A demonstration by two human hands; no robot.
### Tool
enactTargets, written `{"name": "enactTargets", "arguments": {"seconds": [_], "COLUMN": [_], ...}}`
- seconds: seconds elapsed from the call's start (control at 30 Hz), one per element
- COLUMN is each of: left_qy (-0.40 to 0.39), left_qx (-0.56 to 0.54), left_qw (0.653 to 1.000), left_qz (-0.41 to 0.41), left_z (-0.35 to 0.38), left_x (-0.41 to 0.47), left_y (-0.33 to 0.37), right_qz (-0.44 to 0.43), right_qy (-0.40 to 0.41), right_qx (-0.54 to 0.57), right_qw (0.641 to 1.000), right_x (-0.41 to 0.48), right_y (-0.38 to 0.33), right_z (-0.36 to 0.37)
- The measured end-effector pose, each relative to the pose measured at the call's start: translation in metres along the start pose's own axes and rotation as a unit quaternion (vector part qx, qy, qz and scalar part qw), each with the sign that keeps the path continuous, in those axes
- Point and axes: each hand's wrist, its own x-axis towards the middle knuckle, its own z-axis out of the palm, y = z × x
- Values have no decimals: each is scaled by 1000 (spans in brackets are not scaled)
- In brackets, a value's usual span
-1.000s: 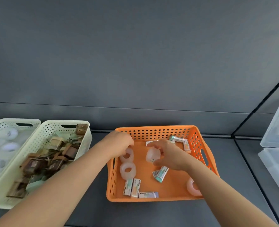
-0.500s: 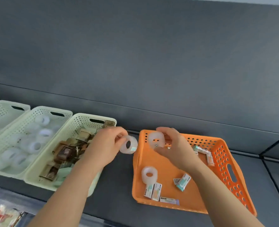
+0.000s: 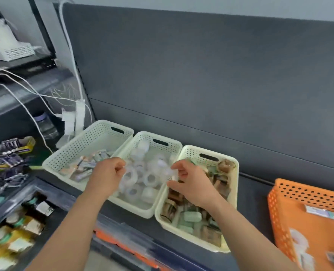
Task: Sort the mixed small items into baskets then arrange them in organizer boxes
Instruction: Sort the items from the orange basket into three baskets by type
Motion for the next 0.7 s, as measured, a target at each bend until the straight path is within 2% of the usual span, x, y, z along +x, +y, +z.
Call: {"name": "enactTargets", "arguments": {"seconds": [0.17,0.27,0.33,0.47,0.7], "left_qy": [-10,-11,-9,22,-49], "left_qx": [19,17,4,-23,-29], "left_qw": [999,998,997,988,958], "left_qz": [31,59,81,148,281], "left_z": [3,6,4,-2,14], "left_x": [30,38,38,27,-11], "left_y": [-26,-31,-32,-22,65], "right_qz": [24,26,36,50,114], "right_qy": [1,-4,-1,52,134], "right_qx": [-139,-183,-177,-148,-171], "right_qw": [990,983,984,986,969], "right_x": [28,32,31,14,-49], "right_y": [-23,-25,-25,-26,-16], "right_z": [41,56,57,43,-1]}}
